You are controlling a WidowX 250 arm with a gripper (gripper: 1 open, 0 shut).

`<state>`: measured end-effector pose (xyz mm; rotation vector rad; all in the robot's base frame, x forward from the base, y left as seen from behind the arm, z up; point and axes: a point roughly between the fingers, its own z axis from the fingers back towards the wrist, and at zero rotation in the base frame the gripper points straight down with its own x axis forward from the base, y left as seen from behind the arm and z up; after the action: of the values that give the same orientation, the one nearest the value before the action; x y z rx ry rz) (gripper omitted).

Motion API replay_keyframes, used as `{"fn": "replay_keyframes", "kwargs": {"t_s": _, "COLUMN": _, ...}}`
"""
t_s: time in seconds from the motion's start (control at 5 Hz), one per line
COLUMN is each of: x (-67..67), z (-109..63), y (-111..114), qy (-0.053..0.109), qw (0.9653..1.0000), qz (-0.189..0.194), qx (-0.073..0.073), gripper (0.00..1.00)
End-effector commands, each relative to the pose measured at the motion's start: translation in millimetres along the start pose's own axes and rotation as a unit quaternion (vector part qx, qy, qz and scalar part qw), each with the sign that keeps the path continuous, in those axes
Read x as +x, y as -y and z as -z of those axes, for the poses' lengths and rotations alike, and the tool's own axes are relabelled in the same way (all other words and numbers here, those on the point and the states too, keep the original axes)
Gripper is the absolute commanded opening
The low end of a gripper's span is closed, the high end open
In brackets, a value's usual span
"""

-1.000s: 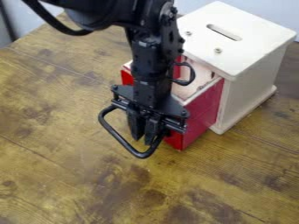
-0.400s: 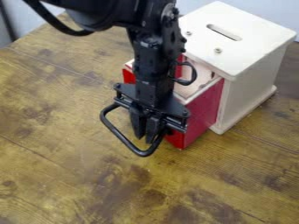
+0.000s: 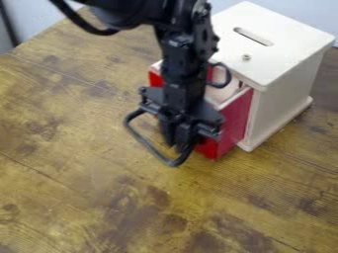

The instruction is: Close the drawer

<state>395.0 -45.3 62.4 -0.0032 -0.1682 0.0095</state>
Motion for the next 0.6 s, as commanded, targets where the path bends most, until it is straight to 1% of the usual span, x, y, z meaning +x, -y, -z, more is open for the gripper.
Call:
{"fn": "replay_keyframes", "kwargs": {"t_s": 0.0, "x": 9.2, "z": -13.8, "y": 18, "qy": 0.045, "qw": 0.9972, "qz": -0.058, "qx": -0.013, "gripper": 0.0}}
{"fn": "replay_keyframes", "kwargs": {"t_s": 0.2, "x": -16.4, "z": -34.2, "y": 21, "qy": -0.003, "qw": 0.9977, "qz": -0.068, "qx": 0.01, "gripper": 0.0}}
{"fn": "replay_keyframes", "kwargs": {"t_s": 0.4, "x": -22.5, "z": -53.8, "y": 24, "qy": -0.023, "qw": 0.9962, "qz": -0.082, "qx": 0.013, "gripper": 0.0}}
